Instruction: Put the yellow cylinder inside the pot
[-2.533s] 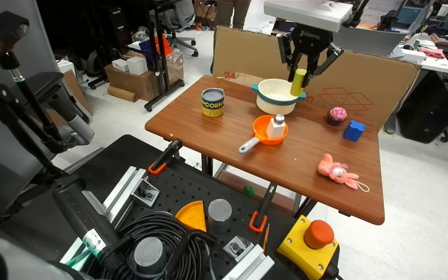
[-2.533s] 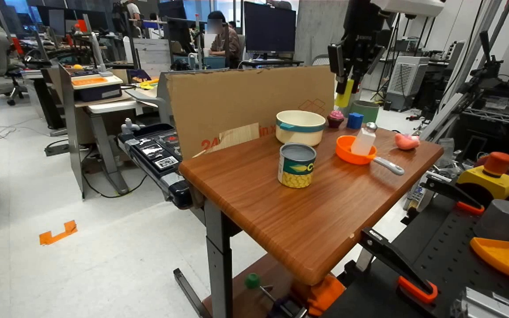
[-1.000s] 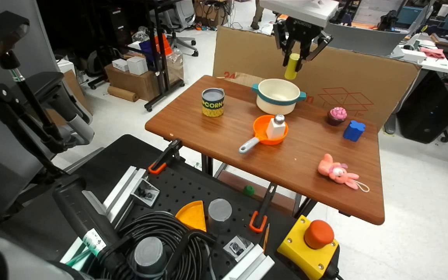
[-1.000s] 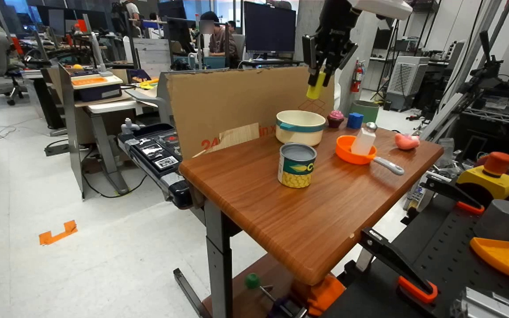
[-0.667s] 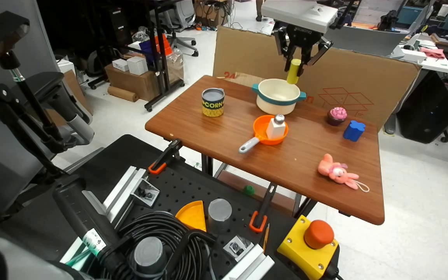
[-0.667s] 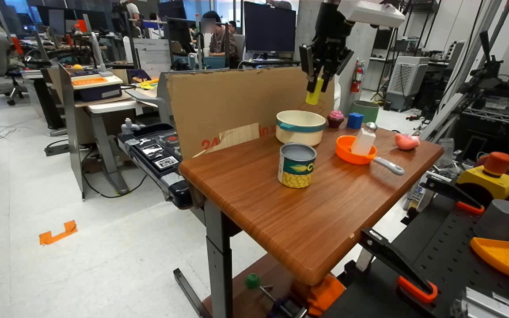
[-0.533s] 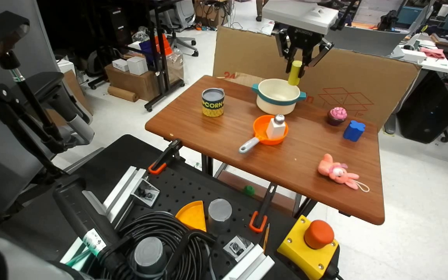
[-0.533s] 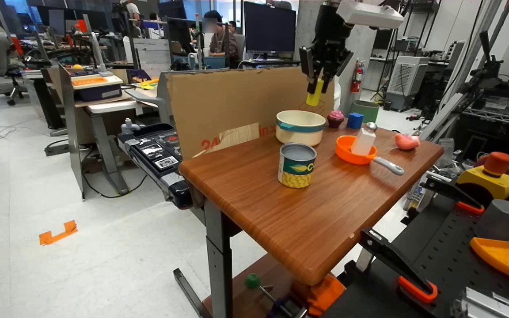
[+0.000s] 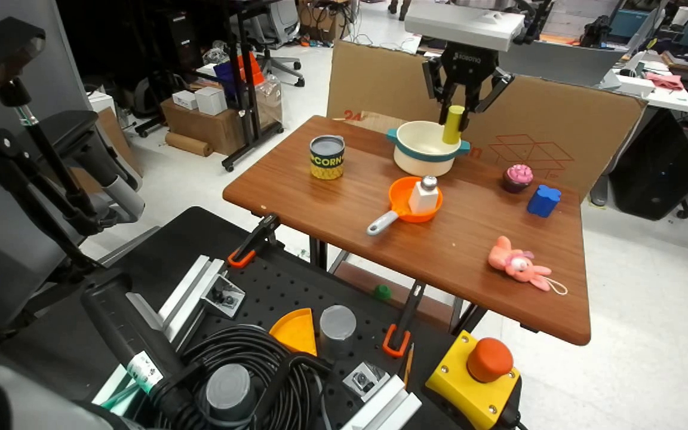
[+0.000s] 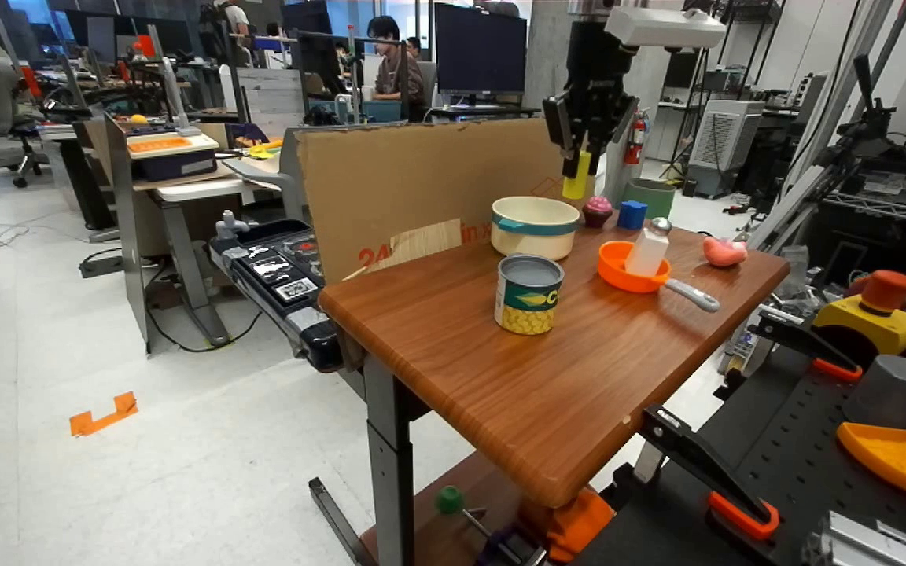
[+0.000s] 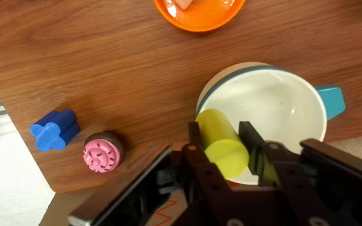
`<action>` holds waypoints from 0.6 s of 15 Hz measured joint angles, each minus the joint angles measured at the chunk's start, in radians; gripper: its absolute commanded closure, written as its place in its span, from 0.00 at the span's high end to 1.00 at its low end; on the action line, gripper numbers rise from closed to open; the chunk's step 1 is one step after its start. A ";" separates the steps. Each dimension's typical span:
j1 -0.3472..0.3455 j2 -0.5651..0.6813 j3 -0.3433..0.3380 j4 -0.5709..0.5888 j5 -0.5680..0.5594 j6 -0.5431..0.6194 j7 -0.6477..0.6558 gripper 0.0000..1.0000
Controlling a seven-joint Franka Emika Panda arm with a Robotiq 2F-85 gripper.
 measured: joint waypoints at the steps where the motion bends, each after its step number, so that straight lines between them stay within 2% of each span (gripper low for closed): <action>1: 0.000 0.000 0.000 0.003 0.000 -0.014 0.000 0.09; 9: 0.000 0.002 0.002 0.008 0.009 -0.019 0.000 0.09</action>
